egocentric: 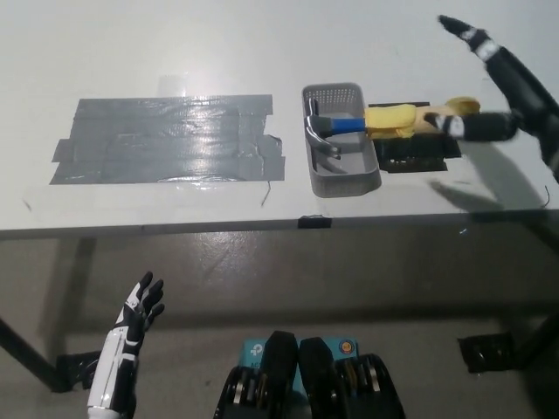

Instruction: The robot picks the hammer placed on top of the gray container with right hand and places it on the grey area of the desk

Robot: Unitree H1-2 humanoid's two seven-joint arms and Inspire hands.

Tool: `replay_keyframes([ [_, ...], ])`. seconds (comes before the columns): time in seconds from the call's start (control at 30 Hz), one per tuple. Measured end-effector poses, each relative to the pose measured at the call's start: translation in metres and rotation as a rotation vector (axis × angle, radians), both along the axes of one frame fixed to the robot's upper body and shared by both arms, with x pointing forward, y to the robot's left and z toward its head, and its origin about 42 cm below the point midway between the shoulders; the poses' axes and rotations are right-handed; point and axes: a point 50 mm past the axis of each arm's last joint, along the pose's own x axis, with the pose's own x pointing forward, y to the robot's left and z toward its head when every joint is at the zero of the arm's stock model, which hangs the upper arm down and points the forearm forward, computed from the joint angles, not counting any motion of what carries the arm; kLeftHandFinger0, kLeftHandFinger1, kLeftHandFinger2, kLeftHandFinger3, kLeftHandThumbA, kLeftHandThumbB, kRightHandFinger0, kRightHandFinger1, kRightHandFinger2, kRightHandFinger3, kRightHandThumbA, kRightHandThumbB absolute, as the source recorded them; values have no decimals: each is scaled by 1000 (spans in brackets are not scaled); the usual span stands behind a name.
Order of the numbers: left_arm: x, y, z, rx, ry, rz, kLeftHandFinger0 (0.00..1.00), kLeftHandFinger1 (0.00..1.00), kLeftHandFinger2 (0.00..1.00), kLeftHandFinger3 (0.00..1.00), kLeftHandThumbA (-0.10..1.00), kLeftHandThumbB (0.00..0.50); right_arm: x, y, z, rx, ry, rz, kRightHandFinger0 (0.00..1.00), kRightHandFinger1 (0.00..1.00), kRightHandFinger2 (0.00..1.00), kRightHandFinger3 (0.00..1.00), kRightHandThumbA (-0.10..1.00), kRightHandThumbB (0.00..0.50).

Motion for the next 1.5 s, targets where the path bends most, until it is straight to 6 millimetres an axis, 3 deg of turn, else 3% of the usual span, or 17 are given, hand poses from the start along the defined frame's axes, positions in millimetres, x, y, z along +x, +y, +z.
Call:
replay_keyframes([
  [0.13,0,0,0,0,1,0,1000,1000,1000,1000,1000,70,37,12,6,-130,130,-16,1000,1000,1000,1000,848,409],
  [0.23,0,0,0,0,2,0,1000,1000,1000,1000,1000,66,58,18,5,-223,225,-39,1000,1000,1000,1000,850,431],
  [0.4,0,0,0,1,1,-1,1000,1000,1000,1000,1000,83,83,34,9,-351,348,-68,1000,1000,1000,1000,919,425],
  [0.53,1,0,1,2,-2,-5,1000,1000,1000,1000,1000,77,95,49,19,-445,416,-83,1000,1000,1000,1000,957,378],
  [0.6,3,0,2,4,-7,-12,1000,1000,1000,1000,1000,92,98,54,24,-477,437,-86,1000,1000,1000,1000,989,374],
  [0.63,3,1,3,9,-11,-16,1000,1000,1000,1000,1000,87,100,58,28,-499,442,-83,1000,1000,1000,1000,990,347],
  [0.7,4,3,4,16,-13,-22,1000,1000,1000,1000,1000,85,101,59,30,-515,452,-70,1000,1000,1000,1000,1000,352],
  [0.83,4,3,5,19,-13,-32,1000,1000,1000,1000,1000,74,101,57,23,-537,484,-51,1000,1000,1000,1000,1000,318],
  [0.87,4,3,5,19,-12,-33,1000,1000,1000,1000,1000,71,101,56,22,-542,490,-46,1000,1000,1000,1000,1000,344],
  [0.93,4,3,5,19,-10,-36,1000,1000,1000,1000,1000,71,101,54,19,-553,502,-43,1000,1000,1000,1000,1000,342],
  [1.07,6,3,6,20,-8,-40,1000,1000,1000,1000,1000,75,102,49,12,-570,539,-54,1000,1000,1000,1000,1000,319],
  [1.17,7,2,8,21,-12,-42,1000,1000,1000,1000,1000,68,101,50,9,-576,560,-46,1000,1000,1000,1000,1000,273],
  [1.27,10,2,10,22,-17,-44,1000,1000,1000,1000,1000,62,101,55,8,-584,574,-21,1000,1000,1000,1000,1000,265],
  [1.43,12,2,11,22,-19,-45,1000,1000,1000,1000,1000,81,101,62,6,-588,592,-6,1000,1000,1000,1000,1000,347],
  [1.5,12,2,11,23,-19,-45,1000,1000,1000,1000,1000,81,101,66,4,-587,601,-9,1000,1000,1000,1000,1000,345],
])
